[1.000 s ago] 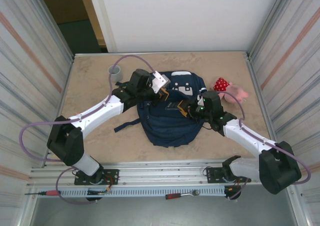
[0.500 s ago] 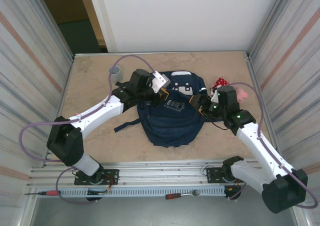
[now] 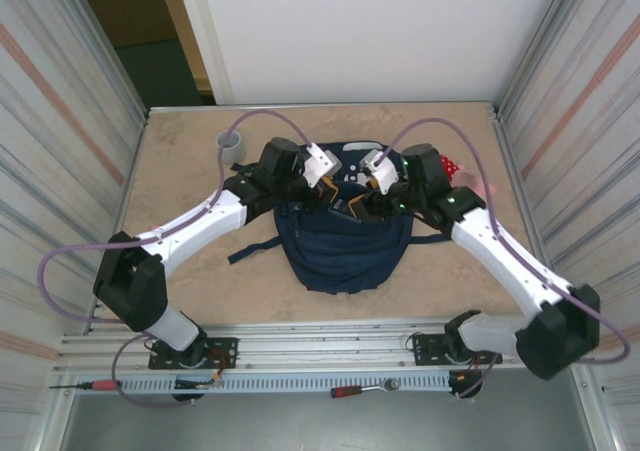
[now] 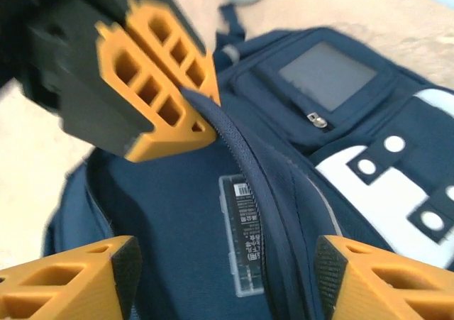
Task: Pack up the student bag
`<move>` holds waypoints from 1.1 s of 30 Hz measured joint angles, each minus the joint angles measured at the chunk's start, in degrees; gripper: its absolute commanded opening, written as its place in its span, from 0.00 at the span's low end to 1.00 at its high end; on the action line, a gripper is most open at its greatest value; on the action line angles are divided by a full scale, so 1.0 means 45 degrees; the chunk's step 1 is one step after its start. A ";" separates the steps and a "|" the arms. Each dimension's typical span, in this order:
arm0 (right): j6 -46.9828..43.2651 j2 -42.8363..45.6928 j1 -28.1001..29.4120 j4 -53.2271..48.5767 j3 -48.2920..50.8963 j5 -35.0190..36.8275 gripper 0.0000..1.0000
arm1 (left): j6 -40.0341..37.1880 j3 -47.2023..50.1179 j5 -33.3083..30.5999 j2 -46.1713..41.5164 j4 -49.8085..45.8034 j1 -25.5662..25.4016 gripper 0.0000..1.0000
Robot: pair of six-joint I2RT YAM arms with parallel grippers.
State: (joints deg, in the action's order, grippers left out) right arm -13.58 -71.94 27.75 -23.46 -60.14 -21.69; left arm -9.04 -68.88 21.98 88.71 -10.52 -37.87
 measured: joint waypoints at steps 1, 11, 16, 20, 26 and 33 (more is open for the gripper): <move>-0.0379 -0.0355 0.0000 0.0019 -0.0063 -0.0146 0.54 | -0.0039 0.0000 0.0039 0.0000 -0.0019 0.0000 0.16; -0.2229 -0.1175 -0.0185 -0.0053 -0.0083 -0.0695 0.00 | -0.0801 0.0432 0.2059 -0.0719 -0.0374 0.0928 0.71; -0.2482 -0.1175 -0.0821 -0.0136 -0.0083 -0.1889 0.00 | -0.2380 0.1083 0.4920 -0.1705 -0.1175 0.3784 0.75; -0.2540 -0.1175 -0.0923 -0.0126 -0.0039 -0.2458 0.00 | -0.4614 0.1190 0.6067 -0.1758 -0.2798 0.5231 0.77; -0.2569 -0.1175 -0.0928 -0.0092 0.0180 -0.2837 0.00 | -0.7601 0.1243 0.6222 -0.1277 -0.4755 0.5309 0.78; -0.2569 -0.1175 -0.0937 -0.0034 0.0180 -0.2914 0.00 | -1.0044 0.0243 0.5474 0.1219 -0.6387 0.4915 0.78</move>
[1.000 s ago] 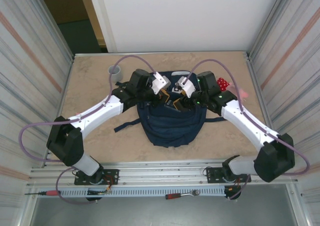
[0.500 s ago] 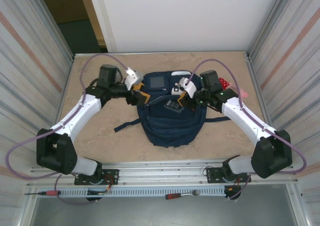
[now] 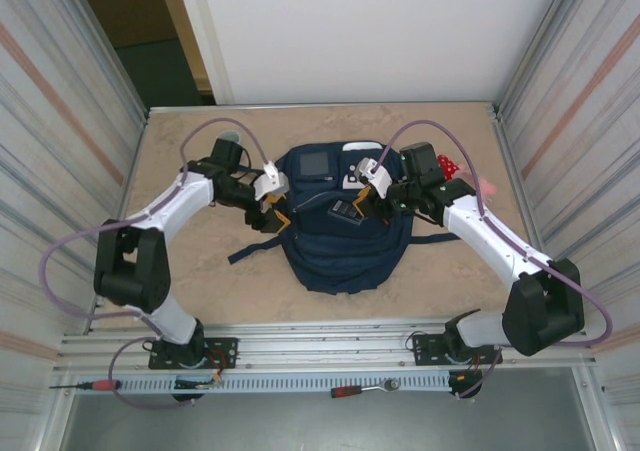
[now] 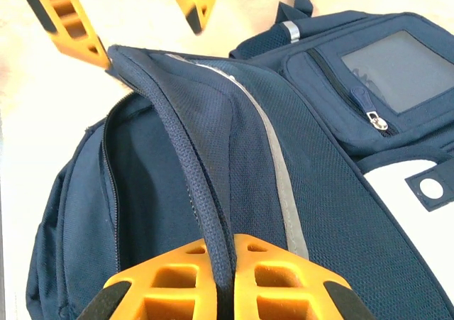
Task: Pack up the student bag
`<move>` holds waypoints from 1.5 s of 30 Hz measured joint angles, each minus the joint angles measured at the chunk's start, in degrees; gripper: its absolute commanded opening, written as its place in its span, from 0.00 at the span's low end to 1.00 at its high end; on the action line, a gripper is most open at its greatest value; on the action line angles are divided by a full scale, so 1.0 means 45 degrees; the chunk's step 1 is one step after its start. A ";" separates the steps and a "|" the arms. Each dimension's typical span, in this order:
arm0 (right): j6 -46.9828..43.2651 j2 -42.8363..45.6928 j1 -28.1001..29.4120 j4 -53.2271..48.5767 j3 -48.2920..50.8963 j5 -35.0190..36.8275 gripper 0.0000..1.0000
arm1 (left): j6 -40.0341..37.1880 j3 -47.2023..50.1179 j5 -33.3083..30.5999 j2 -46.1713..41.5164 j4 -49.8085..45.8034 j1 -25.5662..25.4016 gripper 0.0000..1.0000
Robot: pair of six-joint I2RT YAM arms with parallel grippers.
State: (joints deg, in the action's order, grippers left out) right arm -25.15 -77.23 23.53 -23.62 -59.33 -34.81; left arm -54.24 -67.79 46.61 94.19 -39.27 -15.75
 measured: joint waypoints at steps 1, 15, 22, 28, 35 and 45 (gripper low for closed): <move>0.0000 0.0000 0.0000 0.0000 0.0000 0.0000 0.01 | -0.0262 -0.0087 -0.0097 0.0262 -0.0146 -0.0049 0.77; 0.0010 0.0000 0.0000 0.0000 0.0000 0.0015 0.02 | -0.1953 -0.1525 -0.0170 0.2059 -0.0947 -0.0699 0.54; 0.0010 0.0000 0.0000 0.0000 0.0000 0.0097 0.01 | -0.2035 -0.1520 -0.0034 0.2055 -0.1467 -0.0758 0.39; 0.0015 0.0000 0.0000 0.0005 0.0000 0.0102 0.01 | -0.1807 -0.1379 0.0097 0.1996 -0.1598 -0.0753 0.24; 0.0053 0.0000 -0.0010 0.0015 0.0000 0.0102 0.01 | -0.1039 -0.1209 0.0049 0.1972 -0.1243 -0.0680 0.00; 0.0520 0.0000 -0.0068 0.0282 0.0165 0.0403 0.30 | 0.0175 -0.0243 -0.0170 0.1005 -0.0389 -0.0685 0.00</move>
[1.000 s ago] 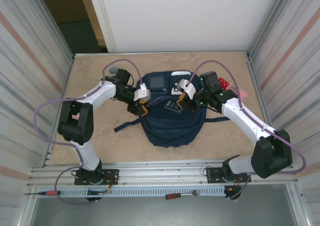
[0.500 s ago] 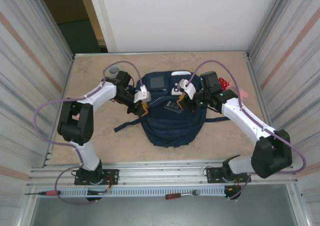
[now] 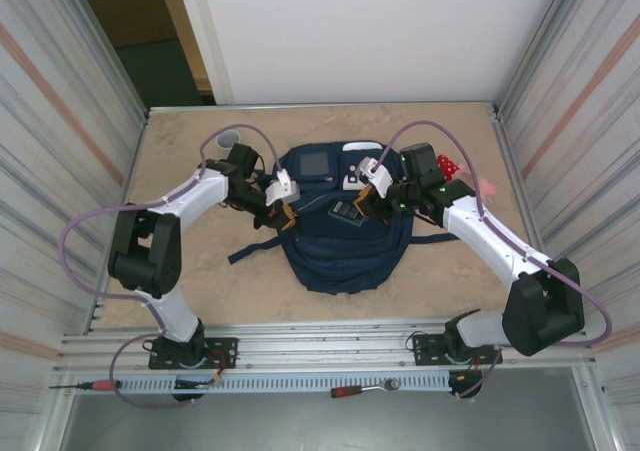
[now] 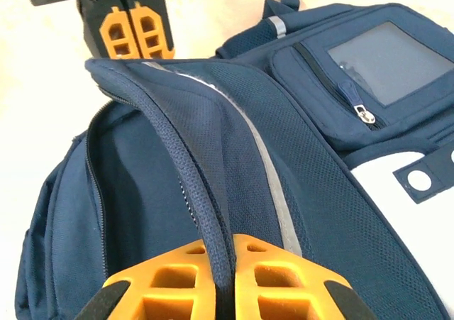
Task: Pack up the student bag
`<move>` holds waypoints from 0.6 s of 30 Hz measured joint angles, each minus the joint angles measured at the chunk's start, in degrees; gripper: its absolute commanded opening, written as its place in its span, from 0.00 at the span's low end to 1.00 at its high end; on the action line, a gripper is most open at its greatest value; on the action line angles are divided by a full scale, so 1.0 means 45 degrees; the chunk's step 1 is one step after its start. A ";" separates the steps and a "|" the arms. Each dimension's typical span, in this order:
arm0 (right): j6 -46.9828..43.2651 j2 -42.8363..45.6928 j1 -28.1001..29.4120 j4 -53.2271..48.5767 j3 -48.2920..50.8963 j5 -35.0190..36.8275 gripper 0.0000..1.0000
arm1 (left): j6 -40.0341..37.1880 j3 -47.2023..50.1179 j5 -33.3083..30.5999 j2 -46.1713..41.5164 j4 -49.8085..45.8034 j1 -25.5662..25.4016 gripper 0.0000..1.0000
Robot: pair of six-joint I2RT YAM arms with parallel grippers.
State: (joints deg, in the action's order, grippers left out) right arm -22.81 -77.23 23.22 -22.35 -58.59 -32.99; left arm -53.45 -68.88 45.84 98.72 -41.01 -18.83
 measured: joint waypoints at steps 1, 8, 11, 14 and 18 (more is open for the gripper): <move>0.0199 0.0024 0.0000 -0.0068 0.0000 0.0015 0.38 | 0.0165 0.0175 -0.0087 -0.0185 0.0102 0.0000 0.00; 0.3512 0.2079 0.0529 -0.0981 0.0471 0.0486 0.59 | 0.1151 0.0899 -0.0835 -0.0738 0.0568 -0.0102 0.00; 0.4061 0.3721 0.2438 -0.1161 0.1044 0.1661 0.62 | 0.1360 0.0908 -0.0918 -0.0738 0.0559 -0.0175 0.00; 0.3580 0.4371 0.4333 -0.1166 0.1307 0.3084 0.63 | 0.1530 0.0928 -0.0986 -0.0748 0.0573 -0.0272 0.00; 0.2176 0.3279 0.5027 -0.0874 0.1234 0.4571 0.61 | 0.1855 0.1239 -0.1122 -0.0855 0.0797 -0.0369 0.00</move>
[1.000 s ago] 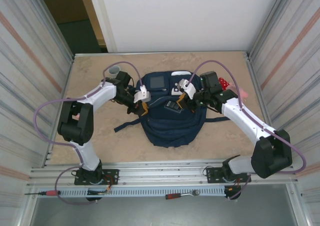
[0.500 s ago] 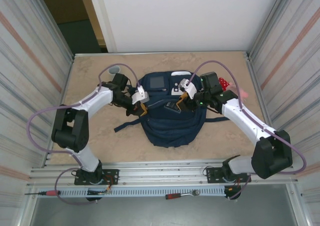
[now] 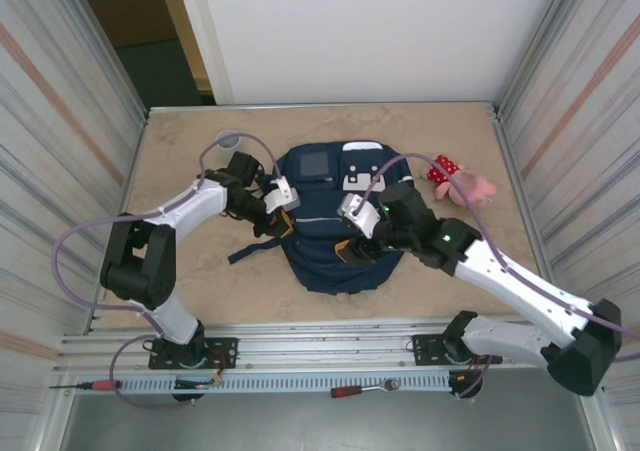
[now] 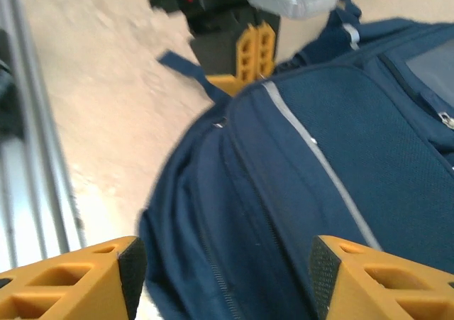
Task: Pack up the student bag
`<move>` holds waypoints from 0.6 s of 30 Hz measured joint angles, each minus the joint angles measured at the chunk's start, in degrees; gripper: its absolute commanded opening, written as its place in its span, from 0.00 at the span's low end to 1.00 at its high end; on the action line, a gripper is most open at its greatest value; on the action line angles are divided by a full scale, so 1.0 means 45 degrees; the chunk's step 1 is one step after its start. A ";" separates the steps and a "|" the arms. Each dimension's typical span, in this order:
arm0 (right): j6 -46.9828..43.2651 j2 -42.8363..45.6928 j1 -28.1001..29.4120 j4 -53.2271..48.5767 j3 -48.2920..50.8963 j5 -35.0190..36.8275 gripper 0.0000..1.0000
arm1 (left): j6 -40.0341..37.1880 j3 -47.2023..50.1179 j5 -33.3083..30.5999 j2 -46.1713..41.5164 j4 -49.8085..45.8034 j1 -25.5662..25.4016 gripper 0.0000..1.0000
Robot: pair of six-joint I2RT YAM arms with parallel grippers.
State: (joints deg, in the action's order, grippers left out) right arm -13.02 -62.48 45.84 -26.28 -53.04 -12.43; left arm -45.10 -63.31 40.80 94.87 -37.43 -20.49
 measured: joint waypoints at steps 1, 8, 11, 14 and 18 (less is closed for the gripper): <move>-0.0398 -0.0588 0.0063 0.0121 -0.0063 0.0253 0.61 | 0.0097 0.0087 -0.0010 -0.0049 0.0068 -0.0005 0.00; -0.2448 -0.3065 0.0568 0.1117 -0.0117 0.0801 0.59 | 0.0437 0.0277 -0.0044 -0.0155 0.0301 -0.0049 0.00; -0.2866 -0.3570 0.0593 0.1783 -0.0117 0.1049 0.46 | 0.0476 0.0296 -0.0044 -0.0155 0.0316 -0.0049 0.00; -0.3070 -0.4095 0.0525 0.2327 -0.0121 0.1229 0.22 | 0.0563 0.0364 -0.0044 -0.0155 0.0350 -0.0053 0.00; -0.3109 -0.4609 0.0325 0.2710 -0.0131 0.1103 0.00 | 0.0695 0.0505 -0.0078 -0.0165 0.0393 -0.0053 0.00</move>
State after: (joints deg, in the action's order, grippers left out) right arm -27.00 -83.22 47.31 -14.09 -53.63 -7.46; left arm -41.98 -61.04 40.45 94.13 -35.66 -20.73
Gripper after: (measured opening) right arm 0.075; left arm 0.068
